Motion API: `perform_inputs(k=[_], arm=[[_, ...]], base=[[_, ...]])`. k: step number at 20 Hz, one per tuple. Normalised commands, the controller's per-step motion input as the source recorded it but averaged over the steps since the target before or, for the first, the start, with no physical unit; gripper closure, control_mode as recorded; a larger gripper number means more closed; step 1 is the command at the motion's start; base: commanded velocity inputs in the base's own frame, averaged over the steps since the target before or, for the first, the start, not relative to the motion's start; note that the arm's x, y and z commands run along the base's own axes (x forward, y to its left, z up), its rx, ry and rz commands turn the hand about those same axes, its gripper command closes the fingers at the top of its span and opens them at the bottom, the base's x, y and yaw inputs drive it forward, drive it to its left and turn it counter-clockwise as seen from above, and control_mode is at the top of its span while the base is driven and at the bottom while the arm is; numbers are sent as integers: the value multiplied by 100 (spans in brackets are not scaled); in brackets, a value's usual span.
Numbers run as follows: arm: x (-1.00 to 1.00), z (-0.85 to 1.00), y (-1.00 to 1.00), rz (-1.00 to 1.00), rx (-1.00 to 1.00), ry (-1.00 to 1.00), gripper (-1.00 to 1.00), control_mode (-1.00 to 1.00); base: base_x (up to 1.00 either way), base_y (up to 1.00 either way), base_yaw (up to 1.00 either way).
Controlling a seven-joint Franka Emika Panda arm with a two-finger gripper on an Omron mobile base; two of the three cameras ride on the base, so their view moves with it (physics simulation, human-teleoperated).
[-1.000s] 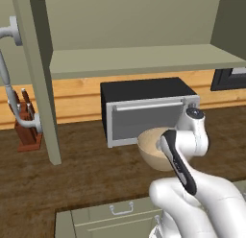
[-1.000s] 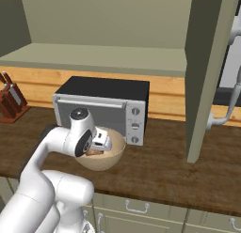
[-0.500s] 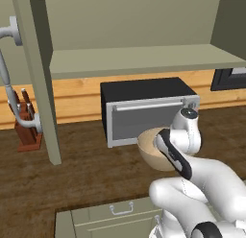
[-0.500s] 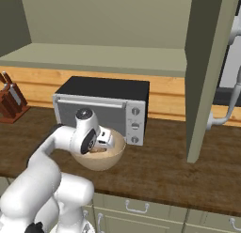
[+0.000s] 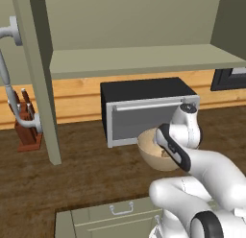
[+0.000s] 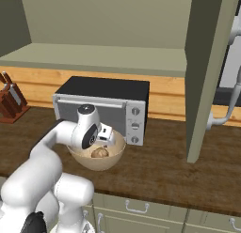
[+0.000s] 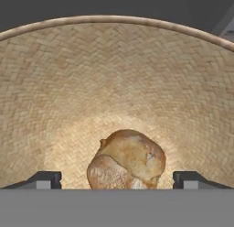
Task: Open the cabinet, pick up the bread from the cabinet and place it in the basket. Then move the basket to the dining counter.
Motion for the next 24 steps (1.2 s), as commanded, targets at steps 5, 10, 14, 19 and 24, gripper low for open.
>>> perform_inputs(k=[5, 10, 14, 19, 24], arm=[[-11, 4, -1, 0, 0, -2, -100, -100], [-98, 64, -1, -11, 0, -10, -100, -100], [-99, 35, -25, -39, 0, -8, -100, -100], [-53, 18, -42, -49, 0, 0, -100, -100], [-24, 14, -38, -26, 10, 3, -100, -100]], base=[[0, 0, 0], [0, 0, 0], [0, 0, 0], [0, 0, 0], [0, 0, 0]])
